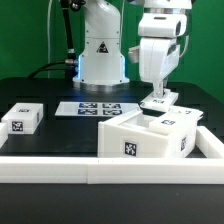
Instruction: Assemble cabinet
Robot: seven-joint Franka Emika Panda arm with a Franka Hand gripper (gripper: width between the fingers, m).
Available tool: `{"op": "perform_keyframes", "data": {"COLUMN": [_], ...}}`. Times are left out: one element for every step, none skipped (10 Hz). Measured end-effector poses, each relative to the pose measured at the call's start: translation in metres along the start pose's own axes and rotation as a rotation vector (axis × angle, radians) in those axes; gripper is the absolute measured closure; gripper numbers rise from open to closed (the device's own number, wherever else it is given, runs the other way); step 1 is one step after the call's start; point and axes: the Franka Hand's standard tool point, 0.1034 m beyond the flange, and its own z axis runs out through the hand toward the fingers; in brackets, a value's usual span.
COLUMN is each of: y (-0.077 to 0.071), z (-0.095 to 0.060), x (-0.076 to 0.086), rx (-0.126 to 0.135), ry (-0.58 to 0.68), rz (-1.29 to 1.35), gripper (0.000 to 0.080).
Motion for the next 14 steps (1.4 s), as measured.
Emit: {"op": "perform_keyframes", "data": {"y": [0.0, 0.0, 0.0, 0.002, 0.001, 0.0, -0.001, -0.002, -0.003, -0.005, -0.007, -0.007, -0.007, -0.007], "z": [0.001, 0.001, 0.002, 0.004, 0.003, 0.003, 0.004, 0.004, 0.005, 0.006, 0.008, 0.01, 0.012, 0.012], "x": [0.0, 0.0, -0.001, -0.003, -0.002, 0.001, 0.002, 0.002, 0.003, 0.004, 0.004, 0.003, 0.001, 0.0], "rx": [0.001, 0.001, 0.003, 0.007, 0.006, 0.006, 0.007, 0.007, 0.008, 0.011, 0.015, 0.018, 0.022, 0.023], "ry": [-0.001, -0.001, -0.002, -0.003, -0.002, -0.002, -0.002, -0.002, -0.003, -0.004, -0.006, -0.007, -0.008, -0.009], "rz": [0.0, 0.0, 0.0, 0.006, 0.015, 0.02, 0.021, 0.022, 0.022, 0.021, 0.02, 0.02, 0.022, 0.025], "gripper": [0.0729, 0.0729, 0.0729, 0.0729, 0.0729, 0.0729, 0.0729, 0.0729, 0.0729, 0.0729, 0.0729, 0.0729, 0.0729, 0.0729]}}
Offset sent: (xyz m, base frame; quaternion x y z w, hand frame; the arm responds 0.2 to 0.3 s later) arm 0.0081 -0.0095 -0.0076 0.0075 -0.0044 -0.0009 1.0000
